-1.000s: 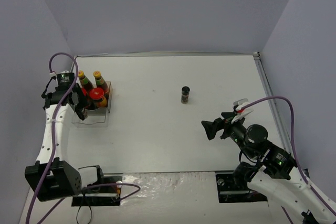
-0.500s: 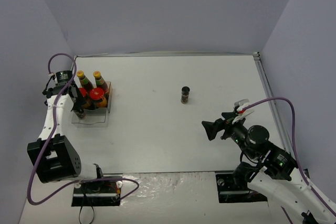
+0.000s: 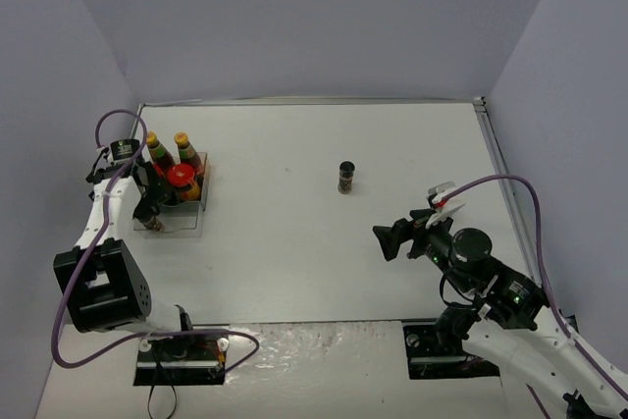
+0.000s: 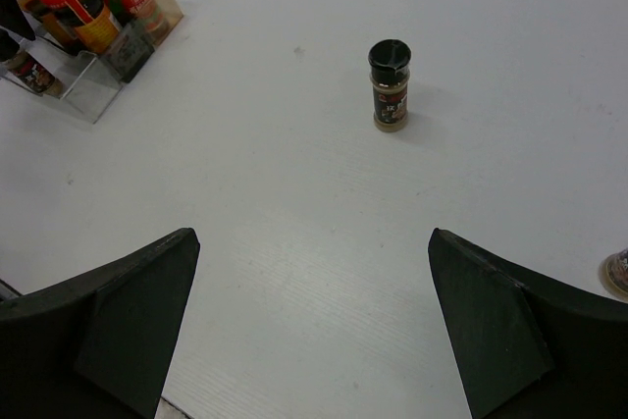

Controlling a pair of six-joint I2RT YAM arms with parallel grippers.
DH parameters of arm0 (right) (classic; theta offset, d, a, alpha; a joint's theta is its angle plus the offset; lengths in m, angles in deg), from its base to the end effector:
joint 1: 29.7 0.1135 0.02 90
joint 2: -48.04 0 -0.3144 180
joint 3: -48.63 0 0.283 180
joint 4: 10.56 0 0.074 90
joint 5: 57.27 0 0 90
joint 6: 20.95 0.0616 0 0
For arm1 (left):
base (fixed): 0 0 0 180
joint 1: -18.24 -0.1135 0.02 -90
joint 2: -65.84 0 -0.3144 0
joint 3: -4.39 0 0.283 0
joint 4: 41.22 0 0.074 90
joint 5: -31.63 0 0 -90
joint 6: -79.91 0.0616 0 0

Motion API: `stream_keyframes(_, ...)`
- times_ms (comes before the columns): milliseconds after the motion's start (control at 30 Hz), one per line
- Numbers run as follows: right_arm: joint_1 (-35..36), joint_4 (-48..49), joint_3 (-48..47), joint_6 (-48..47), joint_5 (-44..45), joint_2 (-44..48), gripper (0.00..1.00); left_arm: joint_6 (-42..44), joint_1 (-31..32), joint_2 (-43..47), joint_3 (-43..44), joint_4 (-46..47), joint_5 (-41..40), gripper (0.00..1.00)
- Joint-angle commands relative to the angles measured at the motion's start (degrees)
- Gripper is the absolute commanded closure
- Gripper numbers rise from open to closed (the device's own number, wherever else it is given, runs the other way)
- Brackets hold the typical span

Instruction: Organize the condiment bottles

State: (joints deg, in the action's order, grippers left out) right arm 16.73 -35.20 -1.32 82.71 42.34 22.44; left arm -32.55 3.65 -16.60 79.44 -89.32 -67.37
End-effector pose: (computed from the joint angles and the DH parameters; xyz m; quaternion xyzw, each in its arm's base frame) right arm 0.0964 0.0864 0.3653 -0.1426 0.6944 0.3005 0.6381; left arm 0.3224 0.0939 0.2777 -0.3246 0.8953 0.0545 0.3002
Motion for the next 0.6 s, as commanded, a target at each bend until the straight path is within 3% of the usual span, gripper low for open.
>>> stream_keyframes(0, -0.2, 4.0, -2.7, 0.5, 2.1, -4.9, 0.0, -1.2, -0.4, 3.7, 2.1, 0.8, 0.8, 0.23)
stream_keyframes(100, -0.3, 4.6, -4.7, 0.5, 3.7, -11.5, 0.0, -1.7, -0.4, 7.3, 3.0, -1.0, 1.4, 0.09)
stream_keyframes(200, -0.5, 6.1, -7.6, 0.0, 4.8, -19.7, 0.0, -2.0, -0.4, 11.8, 3.9, -2.9, 2.3, 0.03)
stream_keyframes(400, -7.6, 14.7, -12.8, -1.5, 0.0, -36.5, 0.0, -1.5, 0.7, 20.1, 4.6, -5.0, 7.3, 0.03)
stream_keyframes(567, -11.3, 20.5, -17.5, -4.6, -4.0, -49.4, 0.0, 1.9, 7.7, 24.7, 4.3, -4.8, 11.7, 0.03)
